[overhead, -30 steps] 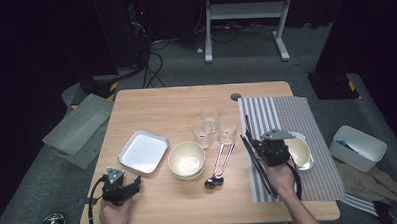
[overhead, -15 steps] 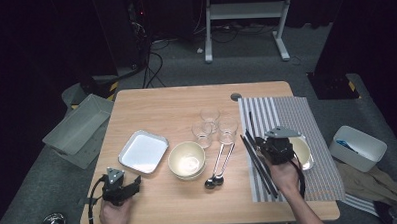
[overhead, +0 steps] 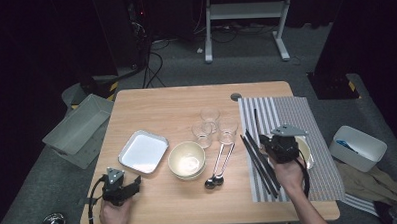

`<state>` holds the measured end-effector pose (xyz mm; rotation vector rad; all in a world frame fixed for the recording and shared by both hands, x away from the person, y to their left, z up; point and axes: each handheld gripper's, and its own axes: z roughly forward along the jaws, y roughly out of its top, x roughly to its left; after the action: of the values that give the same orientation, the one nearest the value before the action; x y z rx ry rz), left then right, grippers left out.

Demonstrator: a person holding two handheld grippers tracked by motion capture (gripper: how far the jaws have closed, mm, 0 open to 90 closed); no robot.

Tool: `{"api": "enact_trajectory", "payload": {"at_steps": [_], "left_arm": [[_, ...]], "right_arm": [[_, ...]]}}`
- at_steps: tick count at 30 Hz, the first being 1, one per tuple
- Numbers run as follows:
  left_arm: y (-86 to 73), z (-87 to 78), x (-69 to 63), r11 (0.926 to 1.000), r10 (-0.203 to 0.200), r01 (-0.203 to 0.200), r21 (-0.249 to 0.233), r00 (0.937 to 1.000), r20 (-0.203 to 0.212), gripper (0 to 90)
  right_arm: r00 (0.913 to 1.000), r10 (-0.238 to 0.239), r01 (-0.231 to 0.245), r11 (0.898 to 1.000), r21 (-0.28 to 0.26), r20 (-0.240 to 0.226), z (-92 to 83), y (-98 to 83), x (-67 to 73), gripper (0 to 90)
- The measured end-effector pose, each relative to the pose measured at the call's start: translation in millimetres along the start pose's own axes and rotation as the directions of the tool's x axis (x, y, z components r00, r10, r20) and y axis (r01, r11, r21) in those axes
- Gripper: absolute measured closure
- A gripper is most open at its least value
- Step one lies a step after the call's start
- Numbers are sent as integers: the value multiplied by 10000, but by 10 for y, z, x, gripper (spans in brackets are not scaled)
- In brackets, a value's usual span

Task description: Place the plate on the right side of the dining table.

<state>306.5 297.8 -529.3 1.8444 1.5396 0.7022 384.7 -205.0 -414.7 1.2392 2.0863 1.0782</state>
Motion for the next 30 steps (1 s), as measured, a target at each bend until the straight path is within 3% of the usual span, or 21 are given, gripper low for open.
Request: {"api": "enact_trajectory", "payload": {"at_steps": [30], "left_arm": [[0, 0, 0, 10000, -2, 2, -2, 10000, -1, 309]], "right_arm": [[9993, 249, -236, 9988, -440, 289, -187, 31, -154, 900]]}}
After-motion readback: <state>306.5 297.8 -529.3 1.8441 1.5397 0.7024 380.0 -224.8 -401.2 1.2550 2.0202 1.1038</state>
